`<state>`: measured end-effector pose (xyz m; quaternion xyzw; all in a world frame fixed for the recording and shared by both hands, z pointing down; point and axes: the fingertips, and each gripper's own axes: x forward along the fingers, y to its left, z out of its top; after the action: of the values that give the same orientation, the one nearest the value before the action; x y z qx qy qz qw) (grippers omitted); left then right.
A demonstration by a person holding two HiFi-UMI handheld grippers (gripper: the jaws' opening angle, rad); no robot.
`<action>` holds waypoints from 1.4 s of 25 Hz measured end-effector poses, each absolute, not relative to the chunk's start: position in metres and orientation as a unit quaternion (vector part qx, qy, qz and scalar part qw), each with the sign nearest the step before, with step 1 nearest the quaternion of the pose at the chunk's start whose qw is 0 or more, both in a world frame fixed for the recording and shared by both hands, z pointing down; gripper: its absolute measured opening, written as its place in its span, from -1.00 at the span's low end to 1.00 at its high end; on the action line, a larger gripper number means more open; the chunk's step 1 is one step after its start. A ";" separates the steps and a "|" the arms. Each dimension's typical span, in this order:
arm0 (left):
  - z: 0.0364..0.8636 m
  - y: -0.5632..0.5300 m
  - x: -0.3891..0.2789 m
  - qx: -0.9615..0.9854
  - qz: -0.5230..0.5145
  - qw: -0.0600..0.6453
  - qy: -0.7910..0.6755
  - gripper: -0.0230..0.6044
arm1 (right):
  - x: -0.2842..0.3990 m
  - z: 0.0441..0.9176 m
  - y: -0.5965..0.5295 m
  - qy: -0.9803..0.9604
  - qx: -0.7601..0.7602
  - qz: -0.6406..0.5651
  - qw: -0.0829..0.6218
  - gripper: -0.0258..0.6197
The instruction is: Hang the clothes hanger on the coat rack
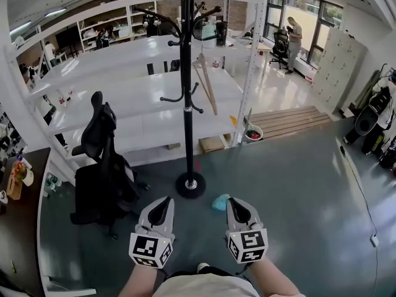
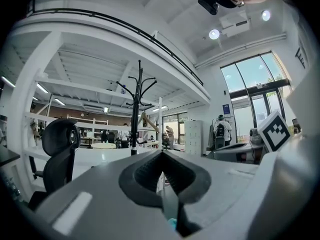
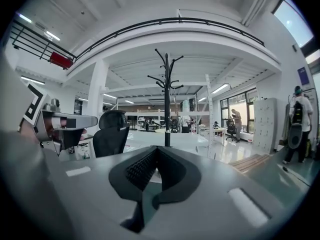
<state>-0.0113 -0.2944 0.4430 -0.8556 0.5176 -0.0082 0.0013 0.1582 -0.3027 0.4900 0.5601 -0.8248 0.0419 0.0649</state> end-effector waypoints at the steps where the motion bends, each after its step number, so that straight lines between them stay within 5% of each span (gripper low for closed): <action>1: 0.442 -0.290 -0.013 -0.856 -0.008 0.001 0.516 -0.93 | 0.156 0.489 -0.298 -0.824 0.561 0.042 0.065 -0.84; 21: 0.466 -0.118 -0.103 -0.860 -0.040 -0.036 0.508 -0.93 | 0.067 0.506 -0.122 -0.805 0.580 0.071 0.106 -0.84; 35: 0.446 -0.060 -0.105 -0.873 -0.022 -0.021 0.486 -0.93 | 0.055 0.499 -0.061 -0.805 0.578 0.101 0.080 -0.84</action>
<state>-0.1049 -0.0597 0.4464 -0.8734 0.4860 -0.0224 -0.0206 0.0545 -0.0606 0.4989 0.5785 -0.8054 0.1015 0.0796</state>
